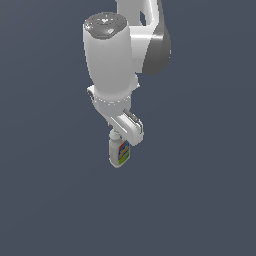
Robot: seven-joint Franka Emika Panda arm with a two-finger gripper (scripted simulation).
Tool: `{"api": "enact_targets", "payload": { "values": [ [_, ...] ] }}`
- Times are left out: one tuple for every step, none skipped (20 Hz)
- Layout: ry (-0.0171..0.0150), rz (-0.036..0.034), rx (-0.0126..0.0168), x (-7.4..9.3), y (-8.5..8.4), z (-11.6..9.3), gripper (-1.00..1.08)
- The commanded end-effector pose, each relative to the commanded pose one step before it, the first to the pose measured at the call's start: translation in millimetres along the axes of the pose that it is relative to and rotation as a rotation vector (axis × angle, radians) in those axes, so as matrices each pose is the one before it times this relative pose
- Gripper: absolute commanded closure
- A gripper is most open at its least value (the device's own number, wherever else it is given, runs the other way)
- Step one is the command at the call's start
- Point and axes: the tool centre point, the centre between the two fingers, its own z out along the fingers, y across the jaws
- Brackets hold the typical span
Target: Pick up the object and move it to a goal position.
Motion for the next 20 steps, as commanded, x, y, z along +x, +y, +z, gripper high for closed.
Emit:
{"api": "enact_targets", "payload": {
  "values": [
    [0.00958,0.0004,0.01108,-1.74,7.87,-24.89,1.08],
    [0.0,0.0,0.0,-1.64,4.39,-8.21,1.08],
    [0.0,0.0,0.0,-1.74,4.68,-8.77,1.08],
    [0.0,0.0,0.0,-1.84,4.95,-9.29,1.08],
    [0.0,0.0,0.0,-1.93,5.2,-9.77,1.08],
    [-0.00061,0.00014,0.00029,-1.75,5.58,-10.08,1.08],
    [0.0,0.0,0.0,-2.08,5.64,-10.64,1.08],
    [0.0,0.0,0.0,-2.11,5.74,-10.86,1.08],
    [0.0,0.0,0.0,-2.1,5.73,-10.87,1.08],
    [0.0,0.0,0.0,-2.09,5.72,-10.88,1.08],
    [0.0,0.0,0.0,-2.08,5.71,-10.88,1.08],
    [0.0,0.0,0.0,-2.06,5.68,-10.86,1.08],
    [0.0,0.0,0.0,-2.05,5.65,-10.84,1.08],
    [0.0,0.0,0.0,-2.03,5.64,-10.84,1.08],
    [0.0,0.0,0.0,-2.01,5.61,-10.82,1.08],
    [0.0,0.0,0.0,-1.99,5.58,-10.79,1.08],
    [0.0,0.0,0.0,-1.96,5.54,-10.76,1.08],
    [0.0,0.0,0.0,-1.94,5.5,-10.73,1.08],
    [0.0,0.0,0.0,-1.9,5.46,-10.69,1.08],
    [0.0,0.0,0.0,-1.87,5.41,-10.64,1.08]
  ]
}}
